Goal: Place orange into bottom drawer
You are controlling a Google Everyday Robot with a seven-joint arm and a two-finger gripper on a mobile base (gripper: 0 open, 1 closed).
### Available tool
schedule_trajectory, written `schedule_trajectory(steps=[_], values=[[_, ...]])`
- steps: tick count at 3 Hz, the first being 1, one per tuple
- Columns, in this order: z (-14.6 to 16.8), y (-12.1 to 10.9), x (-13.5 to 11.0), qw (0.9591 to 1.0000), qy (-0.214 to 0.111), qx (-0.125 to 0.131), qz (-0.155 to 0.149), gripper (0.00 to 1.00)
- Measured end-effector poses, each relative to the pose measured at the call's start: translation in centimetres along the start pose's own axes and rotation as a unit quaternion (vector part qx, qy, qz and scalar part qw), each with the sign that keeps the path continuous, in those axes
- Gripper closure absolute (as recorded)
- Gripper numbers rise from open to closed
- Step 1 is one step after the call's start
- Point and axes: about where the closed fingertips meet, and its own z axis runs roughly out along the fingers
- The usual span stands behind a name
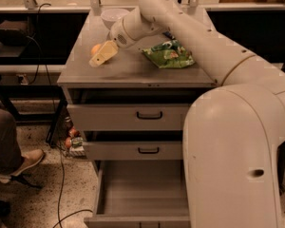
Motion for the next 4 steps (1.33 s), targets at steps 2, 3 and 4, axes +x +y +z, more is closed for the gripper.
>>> schedule_trajectory(steps=[2, 3, 4], values=[[2.5, 0.9, 0.1, 0.9996, 0.008, -0.023, -0.011, 0.00], [3.3, 1.1, 0.2, 0.9994, 0.002, -0.032, -0.012, 0.18], [3.2, 1.1, 0.6, 0.9992, -0.003, -0.040, -0.007, 0.42]])
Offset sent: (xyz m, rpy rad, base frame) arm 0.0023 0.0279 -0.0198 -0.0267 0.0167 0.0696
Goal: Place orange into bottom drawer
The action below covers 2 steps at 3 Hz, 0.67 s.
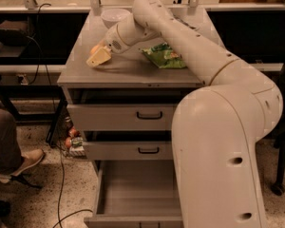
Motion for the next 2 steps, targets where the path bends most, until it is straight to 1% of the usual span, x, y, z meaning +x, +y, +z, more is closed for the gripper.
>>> schedule_trajectory(steps=[1, 2], values=[[-0.5, 0.1, 0.6, 1.0000, -0.003, -0.008, 0.003, 0.65], [-5.4, 0.6, 0.5, 0.9981, -0.058, -0.003, 0.017, 0.96]])
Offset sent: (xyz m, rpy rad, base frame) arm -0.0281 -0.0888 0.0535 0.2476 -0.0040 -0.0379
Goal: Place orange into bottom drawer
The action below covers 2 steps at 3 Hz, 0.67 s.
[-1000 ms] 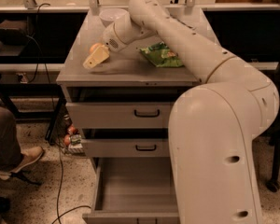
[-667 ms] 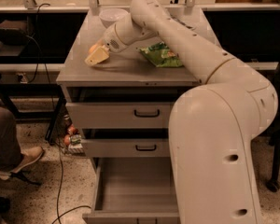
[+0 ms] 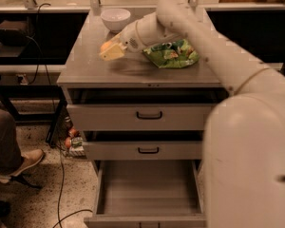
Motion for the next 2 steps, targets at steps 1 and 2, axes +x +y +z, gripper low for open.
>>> schedule_trajectory(steps=[1, 2], values=[[-5.7, 1.8, 0.0, 0.9996, -0.025, 0.008, 0.009, 1.00], [-10.0, 5.7, 1.1, 0.9993, -0.007, -0.032, 0.019, 1.00]])
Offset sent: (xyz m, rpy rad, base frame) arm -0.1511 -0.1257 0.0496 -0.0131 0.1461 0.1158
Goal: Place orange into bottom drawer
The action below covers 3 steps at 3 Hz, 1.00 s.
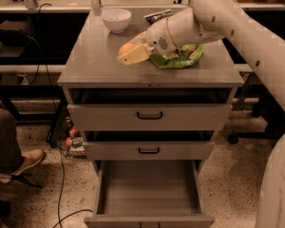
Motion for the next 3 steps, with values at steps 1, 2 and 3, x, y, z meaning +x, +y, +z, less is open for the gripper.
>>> schedule_trajectory(steps=[1, 2, 3], values=[[0.1, -0.1, 0.0, 1.0000, -0.001, 0.001, 0.000, 1.00], [-0.8, 2.6, 2.0, 0.9997, 0.022, -0.004, 0.006, 1.00], [-1.8, 6.7, 6.7, 0.9968, 0.064, -0.016, 0.045, 1.00]])
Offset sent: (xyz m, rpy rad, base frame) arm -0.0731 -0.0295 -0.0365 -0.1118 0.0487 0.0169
